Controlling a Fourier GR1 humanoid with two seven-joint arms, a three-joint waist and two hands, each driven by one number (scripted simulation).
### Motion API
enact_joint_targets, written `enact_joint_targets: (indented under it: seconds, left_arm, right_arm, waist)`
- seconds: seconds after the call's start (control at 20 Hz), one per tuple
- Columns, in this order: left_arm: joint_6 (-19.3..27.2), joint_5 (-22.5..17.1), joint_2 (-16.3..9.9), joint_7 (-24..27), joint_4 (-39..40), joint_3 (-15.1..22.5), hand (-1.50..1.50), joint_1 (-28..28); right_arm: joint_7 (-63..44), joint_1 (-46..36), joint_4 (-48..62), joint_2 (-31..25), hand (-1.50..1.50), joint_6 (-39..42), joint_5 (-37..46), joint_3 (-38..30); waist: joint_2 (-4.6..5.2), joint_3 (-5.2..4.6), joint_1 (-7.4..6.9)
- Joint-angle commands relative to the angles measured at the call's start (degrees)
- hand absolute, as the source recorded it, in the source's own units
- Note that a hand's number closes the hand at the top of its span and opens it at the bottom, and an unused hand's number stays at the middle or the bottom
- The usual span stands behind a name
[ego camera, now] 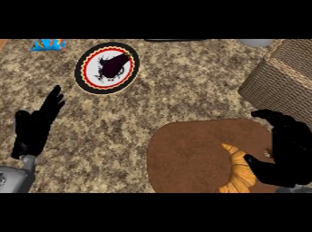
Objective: Pick the croissant from the cutting board and place it in the basket
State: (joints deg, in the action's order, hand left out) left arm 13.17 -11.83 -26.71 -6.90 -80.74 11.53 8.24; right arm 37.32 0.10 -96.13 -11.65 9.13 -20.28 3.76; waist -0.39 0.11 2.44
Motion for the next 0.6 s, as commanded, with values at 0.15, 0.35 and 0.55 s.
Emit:
enact_joint_targets:
  seconds: [0.15,0.35,0.55]
  left_arm:
    - [1.61,1.18,0.35,-1.85,-0.57,0.32,0.00,-1.25]
    - [1.28,0.95,-0.08,-1.66,1.58,-1.08,0.00,0.35]
    - [-0.02,0.61,-0.34,-3.54,0.65,-0.31,0.00,0.43]
  right_arm:
    - [-3.53,14.19,-8.40,-9.43,-1.50,-11.72,17.56,-4.70]
    - [-10.55,19.38,-12.91,-20.50,-1.50,-10.71,24.12,-9.89]
    - [-16.33,24.42,-16.68,-33.37,-1.50,-0.39,25.20,-13.60]
  waist:
    - [-0.31,-0.39,0.74]
    - [0.07,-0.52,1.34]
    - [0.10,-0.44,0.48]
